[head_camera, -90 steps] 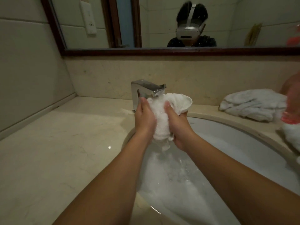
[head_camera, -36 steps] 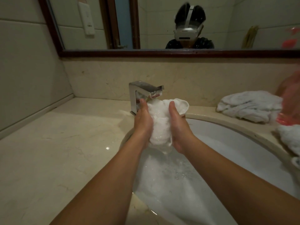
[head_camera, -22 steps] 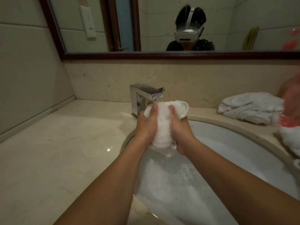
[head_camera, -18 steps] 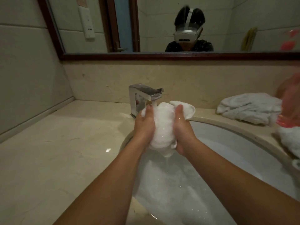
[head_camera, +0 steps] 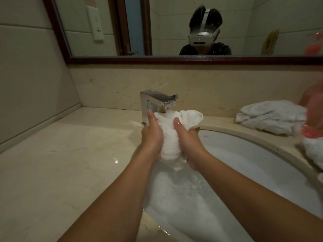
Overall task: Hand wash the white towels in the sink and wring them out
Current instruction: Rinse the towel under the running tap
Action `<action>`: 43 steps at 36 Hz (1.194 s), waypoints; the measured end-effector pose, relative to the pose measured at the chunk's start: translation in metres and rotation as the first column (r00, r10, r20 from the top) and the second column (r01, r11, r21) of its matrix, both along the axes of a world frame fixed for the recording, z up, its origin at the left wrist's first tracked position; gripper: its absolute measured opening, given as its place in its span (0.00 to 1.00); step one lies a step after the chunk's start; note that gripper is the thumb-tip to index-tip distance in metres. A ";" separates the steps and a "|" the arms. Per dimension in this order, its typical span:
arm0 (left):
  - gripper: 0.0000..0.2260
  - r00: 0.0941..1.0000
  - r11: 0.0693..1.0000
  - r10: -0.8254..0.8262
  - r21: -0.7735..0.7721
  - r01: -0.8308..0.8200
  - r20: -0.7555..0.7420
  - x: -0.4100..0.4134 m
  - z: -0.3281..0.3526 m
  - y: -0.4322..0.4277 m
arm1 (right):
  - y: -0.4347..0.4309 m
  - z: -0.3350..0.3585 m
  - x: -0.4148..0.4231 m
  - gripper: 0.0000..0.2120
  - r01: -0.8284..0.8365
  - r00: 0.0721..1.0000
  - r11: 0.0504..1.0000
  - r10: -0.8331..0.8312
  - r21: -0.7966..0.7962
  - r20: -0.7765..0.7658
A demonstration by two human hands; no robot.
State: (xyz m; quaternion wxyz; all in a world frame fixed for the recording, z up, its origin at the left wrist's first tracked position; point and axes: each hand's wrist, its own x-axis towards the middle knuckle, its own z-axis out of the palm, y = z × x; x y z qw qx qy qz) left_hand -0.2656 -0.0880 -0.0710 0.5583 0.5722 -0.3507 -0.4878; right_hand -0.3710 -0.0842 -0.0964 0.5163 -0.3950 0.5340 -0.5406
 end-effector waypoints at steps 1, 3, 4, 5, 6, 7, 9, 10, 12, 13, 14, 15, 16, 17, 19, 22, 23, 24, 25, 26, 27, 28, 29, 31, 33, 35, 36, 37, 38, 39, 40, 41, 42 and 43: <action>0.36 1.000 1.000 -0.007 -0.019 0.008 0.028 -0.001 0.001 0.001 | 0.000 0.001 -0.001 0.39 0.006 1.000 1.000 -0.006 -0.014 -0.026; 0.30 0.994 0.997 -0.027 -0.069 0.034 0.106 -0.005 0.002 0.004 | -0.001 0.004 0.000 0.38 0.047 0.997 0.998 -0.049 -0.032 -0.060; 0.29 0.986 0.993 -0.044 -0.102 0.060 0.158 -0.007 0.001 0.007 | -0.001 0.006 -0.001 0.37 0.070 0.995 0.997 -0.072 -0.039 -0.073; 0.29 0.975 0.986 -0.066 -0.136 0.097 0.211 -0.008 0.000 0.008 | -0.003 0.006 -0.001 0.36 0.095 0.992 0.995 -0.099 -0.043 -0.082; 0.29 0.961 0.977 -0.082 -0.167 0.129 0.263 -0.009 -0.002 0.009 | -0.004 0.006 -0.002 0.36 0.123 0.989 0.992 -0.126 -0.043 -0.076; 0.29 0.946 0.968 -0.099 -0.190 0.163 0.309 -0.009 -0.004 0.008 | -0.005 0.005 -0.003 0.35 0.148 0.987 0.988 -0.150 -0.039 -0.061; 0.26 0.922 0.953 -0.145 -0.202 0.228 0.358 -0.009 -0.005 0.009 | -0.006 0.004 -0.005 0.33 0.175 0.983 0.984 -0.176 -0.029 -0.045; 0.24 0.918 0.947 -0.169 -0.198 0.252 0.360 -0.009 -0.005 0.010 | -0.006 0.004 -0.007 0.33 0.183 0.982 0.983 -0.184 -0.027 -0.041; 0.24 0.916 0.945 -0.196 -0.181 0.271 0.349 -0.009 -0.006 0.009 | -0.007 0.003 -0.009 0.34 0.190 0.981 0.982 -0.190 -0.023 -0.030; 0.23 0.916 0.949 -0.200 -0.165 0.270 0.347 -0.008 -0.008 0.007 | -0.008 0.001 -0.009 0.34 0.188 0.982 0.982 -0.189 -0.029 -0.027; 0.21 0.920 0.955 -0.194 -0.151 0.257 0.339 -0.008 -0.007 0.006 | -0.009 0.000 -0.009 0.34 0.188 0.981 0.981 -0.189 -0.042 -0.031; 0.19 0.929 0.963 -0.186 -0.129 0.237 0.320 -0.007 -0.007 0.005 | -0.010 -0.001 -0.008 0.34 0.190 0.981 0.980 -0.192 -0.058 -0.036; 0.16 0.943 0.971 -0.172 -0.113 0.211 0.285 -0.007 -0.006 0.003 | -0.010 -0.001 -0.008 0.35 0.193 0.980 0.979 -0.196 -0.074 -0.040; 0.14 0.961 0.980 -0.150 -0.091 0.175 0.232 -0.007 -0.005 0.002 | -0.011 -0.001 -0.007 0.36 0.195 0.979 0.977 -0.199 -0.088 -0.042; 0.14 0.992 0.994 -0.093 -0.048 0.097 0.087 -0.007 -0.002 0.001 | -0.010 0.000 -0.007 0.37 0.204 0.978 0.975 -0.208 -0.093 -0.033; 0.19 1.000 1.000 -0.017 -0.022 0.018 0.016 -0.006 -0.001 -0.001 | -0.009 0.000 -0.005 0.45 0.225 0.974 0.973 -0.224 -0.052 0.018; 0.21 1.000 1.000 -0.013 -0.015 0.014 0.019 -0.005 -0.001 -0.001 | -0.009 -0.001 -0.005 0.47 0.225 0.974 0.973 -0.224 -0.044 0.032; 0.22 0.999 1.000 -0.028 -0.011 0.028 0.019 -0.005 -0.001 -0.002 | -0.009 -0.001 -0.005 0.47 0.220 0.975 0.975 -0.219 -0.043 0.034; 0.23 0.999 0.999 -0.044 -0.008 0.045 0.013 -0.004 -0.002 -0.003 | -0.009 -0.002 -0.004 0.46 0.210 0.978 0.977 -0.209 -0.043 0.027; 0.24 0.999 0.999 -0.053 -0.007 0.053 0.006 -0.005 -0.003 -0.003 | -0.008 -0.003 -0.004 0.46 0.195 0.981 0.980 -0.195 -0.041 0.017; 0.25 0.998 0.998 -0.056 -0.005 0.056 -0.003 -0.005 -0.003 -0.004 | -0.007 -0.003 -0.003 0.46 0.180 0.984 0.983 -0.180 -0.045 0.010; 0.26 0.998 0.998 -0.058 -0.001 0.058 -0.015 -0.006 -0.004 -0.004 | -0.006 -0.003 -0.002 0.45 0.166 0.986 0.985 -0.166 -0.053 0.009; 0.28 0.998 0.998 -0.057 0.003 0.058 -0.032 -0.005 -0.003 -0.004 | -0.005 -0.003 -0.002 0.44 0.155 0.988 0.986 -0.155 -0.069 0.010; 0.29 0.996 0.999 -0.040 0.014 0.041 -0.077 -0.005 -0.003 -0.004 | -0.003 -0.002 0.000 0.39 0.147 0.989 0.983 -0.148 -0.107 0.005; 0.26 0.994 0.999 -0.042 0.023 0.045 -0.105 -0.004 0.000 -0.001 | -0.001 -0.001 0.001 0.36 0.154 0.988 0.978 -0.157 -0.142 -0.010; 0.27 0.985 0.997 -0.064 0.033 0.071 -0.158 -0.002 0.000 -0.002 | 0.001 0.001 0.001 0.38 0.169 0.984 0.971 -0.175 -0.166 -0.018; 0.28 0.981 0.997 -0.070 0.030 0.077 -0.180 -0.002 0.000 -0.001 | 0.003 0.002 0.001 0.40 0.173 0.984 0.970 -0.178 -0.173 -0.017; 0.29 0.978 0.997 -0.070 0.022 0.076 -0.195 -0.002 0.001 0.000 | 0.003 0.003 0.001 0.41 0.172 0.984 0.969 -0.177 -0.176 -0.014; 0.29 0.977 0.997 -0.067 0.017 0.072 -0.202 -0.002 0.001 -0.001 | 0.003 0.004 0.001 0.42 0.169 0.985 0.970 -0.173 -0.176 -0.008; 0.30 0.977 0.997 -0.068 0.012 0.072 -0.204 -0.002 0.000 -0.001 | 0.004 0.004 0.001 0.42 0.165 0.986 0.972 -0.167 -0.169 0.003; 0.30 0.978 0.998 -0.064 0.004 0.066 -0.197 -0.002 0.000 -0.002 | 0.004 0.004 0.001 0.43 0.161 0.987 0.975 -0.161 -0.155 0.014; 0.30 0.981 0.998 -0.057 0.001 0.059 -0.187 -0.002 -0.001 -0.003 | 0.004 0.004 0.002 0.44 0.157 0.988 0.978 -0.156 -0.138 0.019; 0.30 0.983 0.999 -0.047 -0.003 0.047 -0.179 -0.002 -0.002 -0.003 | 0.004 0.003 0.003 0.45 0.152 0.988 0.981 -0.151 -0.120 0.022; 0.30 0.984 0.999 -0.034 -0.008 0.033 -0.175 -0.003 -0.005 -0.006 | 0.004 0.002 0.004 0.46 0.146 0.989 0.984 -0.143 -0.103 0.027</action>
